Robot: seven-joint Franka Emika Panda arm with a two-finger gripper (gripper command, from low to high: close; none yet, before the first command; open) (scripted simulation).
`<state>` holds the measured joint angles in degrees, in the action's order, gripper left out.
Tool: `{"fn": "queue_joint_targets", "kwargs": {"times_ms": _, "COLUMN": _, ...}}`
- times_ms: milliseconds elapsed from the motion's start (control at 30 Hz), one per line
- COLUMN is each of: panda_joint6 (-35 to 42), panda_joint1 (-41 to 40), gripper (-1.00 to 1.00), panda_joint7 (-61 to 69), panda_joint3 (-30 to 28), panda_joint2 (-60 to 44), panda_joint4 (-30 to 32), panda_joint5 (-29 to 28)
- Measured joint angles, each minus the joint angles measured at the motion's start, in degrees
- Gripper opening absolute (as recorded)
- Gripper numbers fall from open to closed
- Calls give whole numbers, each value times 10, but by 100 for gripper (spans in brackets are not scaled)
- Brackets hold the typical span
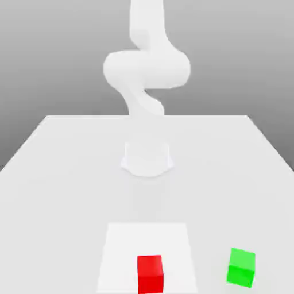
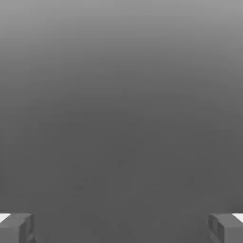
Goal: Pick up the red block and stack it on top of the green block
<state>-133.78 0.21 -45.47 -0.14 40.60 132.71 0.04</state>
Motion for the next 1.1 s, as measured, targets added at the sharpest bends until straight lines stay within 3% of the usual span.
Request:
{"fn": "queue_joint_targets", "kwargs": {"times_ms": 800, "panda_joint6": -192, "panda_joint1": 9, "gripper": 0, "panda_joint7": 34, "panda_joint3": -2, "panda_joint2": -502, "panda_joint4": 89, "panda_joint5": 2}}
{"fn": "queue_joint_targets", "kwargs": {"times_ms": 967, "panda_joint6": -270, "panda_joint1": 8, "gripper": 0, "panda_joint7": 36, "panda_joint3": -1, "panda_joint2": -606, "panda_joint4": 80, "panda_joint5": 2}}
{"fn": "queue_joint_targets", "kwargs": {"times_ms": 1000, "panda_joint6": -283, "panda_joint1": 8, "gripper": -100, "panda_joint7": 36, "panda_joint3": -1, "panda_joint2": -621, "panda_joint4": 78, "panda_joint5": 2}}
{"fn": "queue_joint_targets", "kwargs": {"times_ms": 1100, "panda_joint6": -283, "panda_joint1": 7, "gripper": -100, "panda_joint7": 36, "panda_joint3": -1, "panda_joint2": -621, "panda_joint4": 78, "panda_joint5": 2}}
